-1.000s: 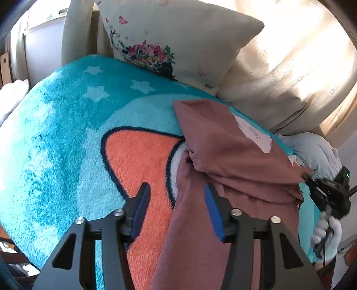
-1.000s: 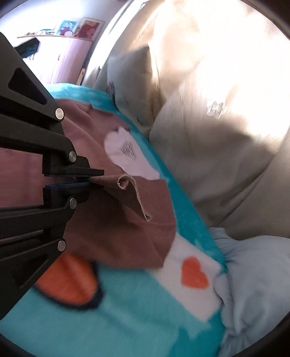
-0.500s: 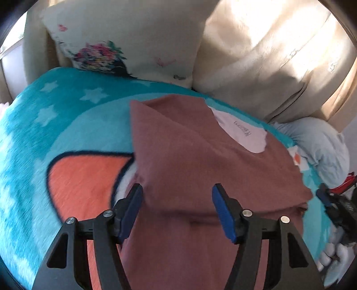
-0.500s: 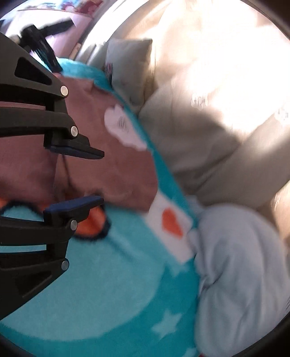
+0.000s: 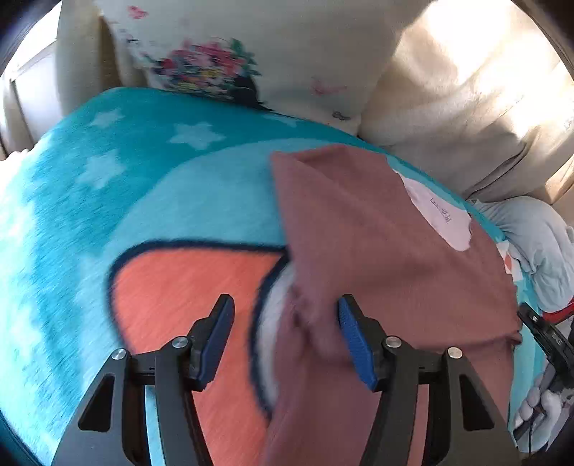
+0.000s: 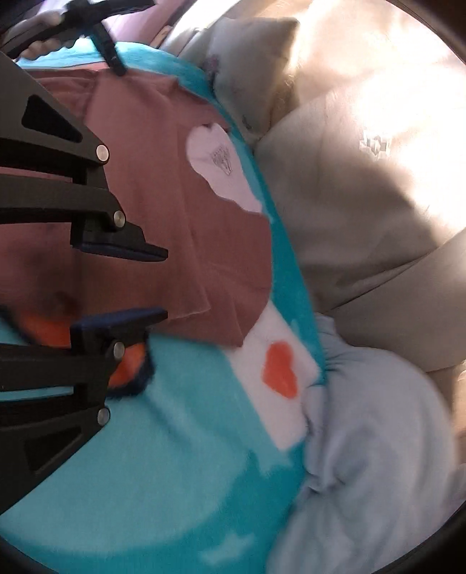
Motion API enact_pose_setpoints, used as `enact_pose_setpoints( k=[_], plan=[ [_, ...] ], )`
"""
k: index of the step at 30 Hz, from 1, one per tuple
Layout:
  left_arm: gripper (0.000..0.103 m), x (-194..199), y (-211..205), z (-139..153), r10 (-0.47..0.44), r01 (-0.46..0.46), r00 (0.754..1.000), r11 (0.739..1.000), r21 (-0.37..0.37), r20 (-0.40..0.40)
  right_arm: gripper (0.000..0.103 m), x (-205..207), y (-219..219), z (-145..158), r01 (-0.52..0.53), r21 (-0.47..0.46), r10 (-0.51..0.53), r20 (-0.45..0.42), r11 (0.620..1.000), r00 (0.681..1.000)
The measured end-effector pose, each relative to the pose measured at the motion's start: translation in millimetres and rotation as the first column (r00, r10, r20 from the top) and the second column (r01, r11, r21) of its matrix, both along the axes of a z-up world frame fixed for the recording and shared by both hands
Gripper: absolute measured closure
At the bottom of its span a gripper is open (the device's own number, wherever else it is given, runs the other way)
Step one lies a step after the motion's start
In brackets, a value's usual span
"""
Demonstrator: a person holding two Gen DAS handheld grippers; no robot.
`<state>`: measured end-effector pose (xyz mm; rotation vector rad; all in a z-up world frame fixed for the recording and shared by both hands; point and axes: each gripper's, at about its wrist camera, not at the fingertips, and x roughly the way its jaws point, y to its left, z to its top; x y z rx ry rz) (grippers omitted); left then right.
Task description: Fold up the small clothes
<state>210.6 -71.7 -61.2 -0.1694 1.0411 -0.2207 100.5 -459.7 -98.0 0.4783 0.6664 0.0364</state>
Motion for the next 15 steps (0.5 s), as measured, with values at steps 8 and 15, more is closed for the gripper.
enact_pose_setpoints(
  k=[8,15],
  plan=[
    [0.043,-76.8,19.3,-12.4,-0.05,0.048,0.998,0.998,-0.035,-0.046,0.053,-91.6,37.1,-28.0,-0.341,0.241,0.356,-0.019,0.909,0.934],
    [0.037,-154.3,45.3,-21.4,-0.063,0.061,0.998,0.992,-0.107,-0.017,0.05,-198.4,26.8,-62.1,-0.311,0.228,0.314,0.023,0.923,0.949]
  ],
)
